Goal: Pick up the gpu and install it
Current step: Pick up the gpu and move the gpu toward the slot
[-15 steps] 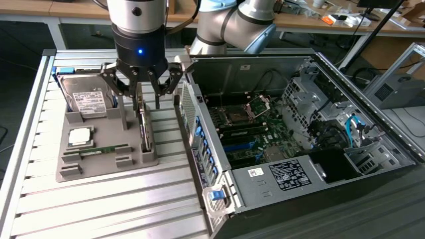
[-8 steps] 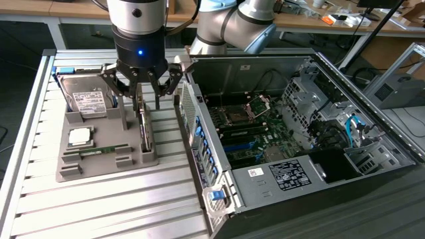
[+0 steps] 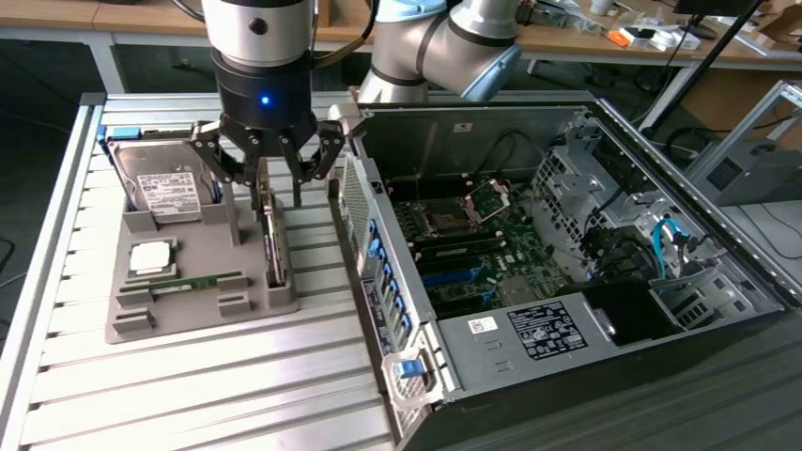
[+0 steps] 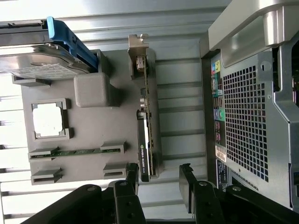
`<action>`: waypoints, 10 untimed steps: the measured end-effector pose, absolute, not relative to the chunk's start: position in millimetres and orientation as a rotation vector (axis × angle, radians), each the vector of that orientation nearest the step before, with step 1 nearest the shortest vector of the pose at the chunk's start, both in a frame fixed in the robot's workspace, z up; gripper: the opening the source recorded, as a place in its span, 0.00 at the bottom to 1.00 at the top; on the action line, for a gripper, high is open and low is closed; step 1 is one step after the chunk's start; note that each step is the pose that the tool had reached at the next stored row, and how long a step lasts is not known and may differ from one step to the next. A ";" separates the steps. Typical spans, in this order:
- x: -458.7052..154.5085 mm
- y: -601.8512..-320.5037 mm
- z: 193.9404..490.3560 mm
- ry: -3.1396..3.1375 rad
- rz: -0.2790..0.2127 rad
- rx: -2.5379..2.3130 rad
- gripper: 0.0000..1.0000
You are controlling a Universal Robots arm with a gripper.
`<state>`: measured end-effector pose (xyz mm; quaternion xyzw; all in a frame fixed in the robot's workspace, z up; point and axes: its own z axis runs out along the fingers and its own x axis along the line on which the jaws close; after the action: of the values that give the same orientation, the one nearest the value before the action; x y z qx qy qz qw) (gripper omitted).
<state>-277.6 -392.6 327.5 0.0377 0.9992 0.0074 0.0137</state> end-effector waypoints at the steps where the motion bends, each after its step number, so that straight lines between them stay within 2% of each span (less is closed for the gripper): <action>1: -277.6 -392.6 327.1 3.112 0.023 0.117 0.48; 10: -277.6 -392.6 323.6 3.112 0.023 0.117 0.48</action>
<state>-277.6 -392.6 323.6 0.0377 0.9992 0.0074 0.0136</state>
